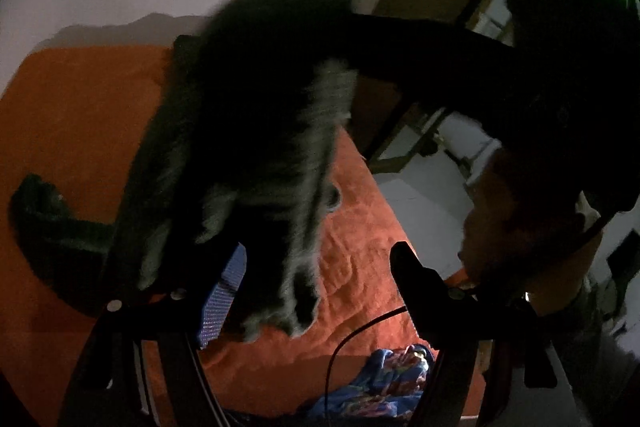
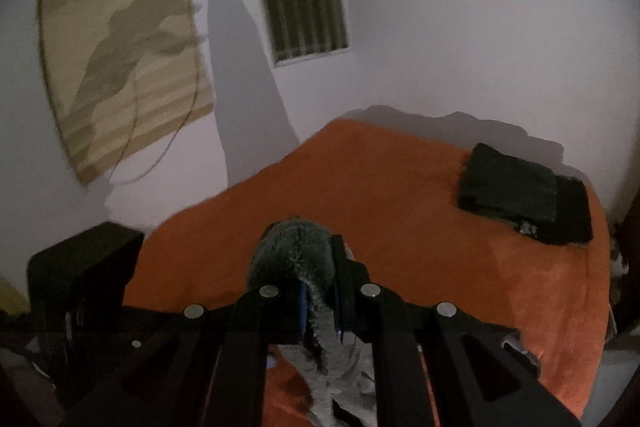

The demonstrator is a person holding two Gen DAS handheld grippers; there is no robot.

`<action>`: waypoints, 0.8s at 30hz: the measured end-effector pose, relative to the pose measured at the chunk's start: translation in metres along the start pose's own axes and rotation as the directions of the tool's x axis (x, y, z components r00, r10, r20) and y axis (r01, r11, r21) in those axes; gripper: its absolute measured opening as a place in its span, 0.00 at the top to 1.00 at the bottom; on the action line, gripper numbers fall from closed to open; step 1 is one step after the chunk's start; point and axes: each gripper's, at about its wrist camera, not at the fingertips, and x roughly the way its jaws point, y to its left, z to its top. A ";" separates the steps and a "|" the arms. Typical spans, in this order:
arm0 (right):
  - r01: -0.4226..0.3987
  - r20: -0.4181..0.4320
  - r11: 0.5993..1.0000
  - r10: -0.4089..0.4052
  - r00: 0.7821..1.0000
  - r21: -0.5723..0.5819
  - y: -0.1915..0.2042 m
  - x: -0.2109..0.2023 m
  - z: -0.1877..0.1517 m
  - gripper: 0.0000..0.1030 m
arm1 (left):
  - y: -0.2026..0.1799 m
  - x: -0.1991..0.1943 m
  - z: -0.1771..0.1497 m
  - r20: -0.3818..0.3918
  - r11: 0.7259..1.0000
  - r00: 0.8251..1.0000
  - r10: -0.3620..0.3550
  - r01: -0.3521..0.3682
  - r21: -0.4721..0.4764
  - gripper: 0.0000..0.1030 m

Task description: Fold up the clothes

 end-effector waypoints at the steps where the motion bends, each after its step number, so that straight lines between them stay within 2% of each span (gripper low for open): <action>1: -0.007 -0.013 1.000 0.007 1.000 -0.020 0.005 0.004 -0.001 0.92 | -0.002 0.002 0.000 -0.004 1.000 1.000 0.000 0.000 0.011 0.27; 4: -0.049 -0.051 0.999 0.048 0.998 -0.018 0.014 0.012 -0.004 0.92 | -0.007 0.008 -0.001 0.022 0.999 0.999 0.043 -0.044 0.028 0.26; 9: -0.059 -0.089 0.998 0.059 0.994 -0.008 0.021 0.026 0.005 0.92 | 0.003 0.012 0.002 0.057 0.991 0.989 0.134 -0.134 -0.013 0.26; 13: -0.077 -0.095 0.997 0.078 0.992 0.022 0.016 0.028 0.013 0.92 | 0.007 0.023 0.000 0.059 0.986 0.984 0.166 -0.166 -0.004 0.26; 15: -0.091 -0.097 0.995 0.095 0.991 0.046 0.014 0.029 0.013 0.91 | 0.008 0.027 0.000 0.077 0.981 0.978 0.192 -0.193 -0.001 0.26; 18: -0.118 -0.101 0.991 0.125 0.987 0.070 0.017 0.024 0.011 0.91 | 0.005 0.028 -0.001 0.138 0.980 0.971 0.195 -0.199 0.019 0.28; 19: -0.123 -0.103 0.990 0.130 0.986 0.071 0.019 0.024 0.011 0.91 | 0.000 0.024 -0.003 0.160 0.979 0.968 0.195 -0.202 0.032 0.32; 20: -0.122 -0.102 0.990 0.128 0.987 0.065 0.020 0.023 0.010 0.91 | -0.006 0.021 -0.006 0.178 0.978 0.965 0.194 -0.205 0.045 0.53; 21: -0.118 -0.097 0.992 0.122 0.988 0.048 0.023 0.021 0.010 0.91 | -0.009 0.020 -0.005 0.191 0.977 0.962 0.193 -0.207 0.058 0.67; 23: -0.101 -0.086 0.995 0.102 0.991 0.014 0.027 0.017 0.009 0.91 | -0.010 0.017 -0.003 0.206 0.979 0.961 0.183 -0.198 0.055 0.79; 24: -0.085 -0.080 0.996 0.085 0.993 -0.005 0.028 0.015 0.009 0.91 | -0.008 0.016 -0.005 0.208 0.980 0.962 0.177 -0.191 0.048 0.80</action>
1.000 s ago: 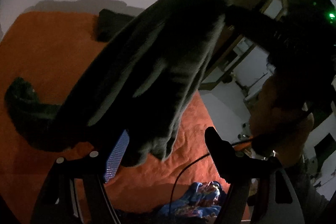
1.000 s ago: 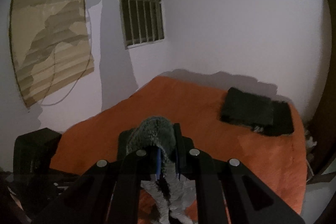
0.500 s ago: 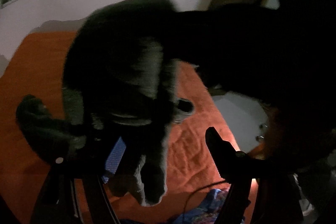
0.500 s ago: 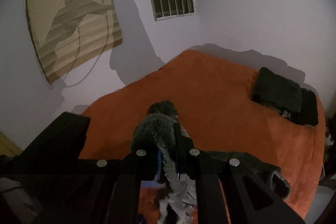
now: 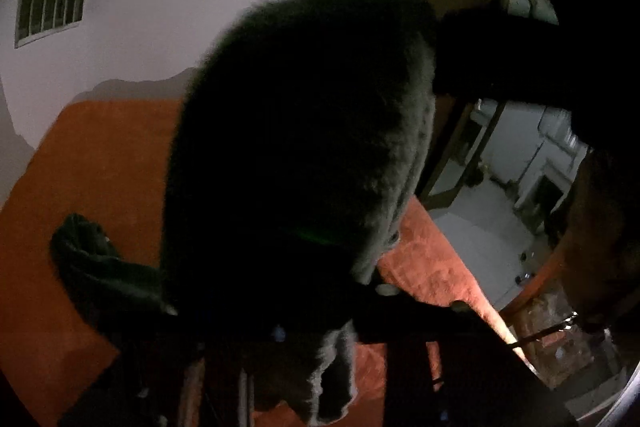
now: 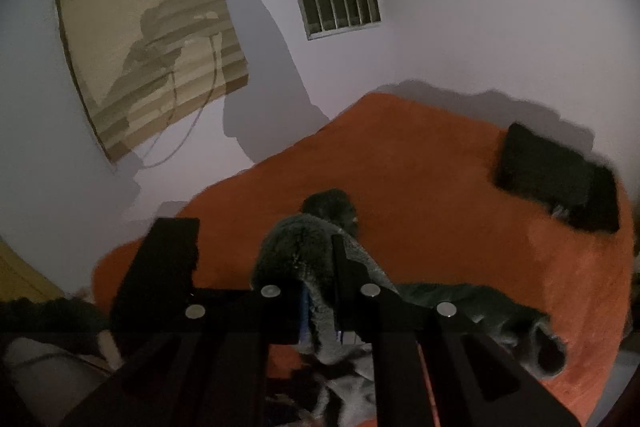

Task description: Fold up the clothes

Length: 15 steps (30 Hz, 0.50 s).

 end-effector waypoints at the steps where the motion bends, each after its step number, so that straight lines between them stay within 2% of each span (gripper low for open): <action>1: 0.014 0.005 1.000 -0.014 1.000 -0.012 0.000 -0.001 -0.002 0.91 | 0.003 -0.001 -0.002 0.002 1.000 1.000 -0.005 0.005 -0.009 0.81; 5: 0.064 0.015 0.997 -0.064 0.998 -0.048 0.000 -0.002 -0.009 0.91 | 0.012 0.002 0.002 -0.026 0.996 0.998 -0.051 0.049 -0.076 0.83; 6: 0.067 0.014 0.996 -0.066 0.998 -0.052 -0.001 -0.001 -0.012 0.83 | 0.016 0.003 0.004 -0.029 0.994 0.998 -0.054 0.051 -0.094 0.83; 7: 0.071 0.011 0.996 -0.070 0.997 -0.051 -0.002 0.001 -0.015 0.67 | 0.019 0.003 0.008 -0.027 0.993 0.998 -0.055 0.052 -0.107 0.83; 8: 0.074 0.008 0.996 -0.074 0.997 -0.050 -0.003 0.003 -0.017 0.59 | 0.022 0.003 0.011 -0.024 0.991 0.998 -0.056 0.053 -0.120 0.83; 10: 0.072 -0.005 0.997 -0.072 0.997 -0.034 -0.008 0.007 -0.028 0.36 | 0.029 0.002 0.020 -0.018 0.988 0.998 -0.057 0.054 -0.147 0.83; 12: 0.082 -0.027 0.997 -0.082 0.996 -0.005 -0.016 0.013 -0.039 0.28 | 0.035 0.002 0.029 -0.008 0.984 0.998 -0.062 0.059 -0.167 0.83; 15: 0.085 -0.077 0.994 -0.079 0.994 0.072 -0.037 0.024 -0.061 0.28 | 0.040 0.014 0.037 0.013 0.982 0.999 -0.052 0.054 -0.184 0.83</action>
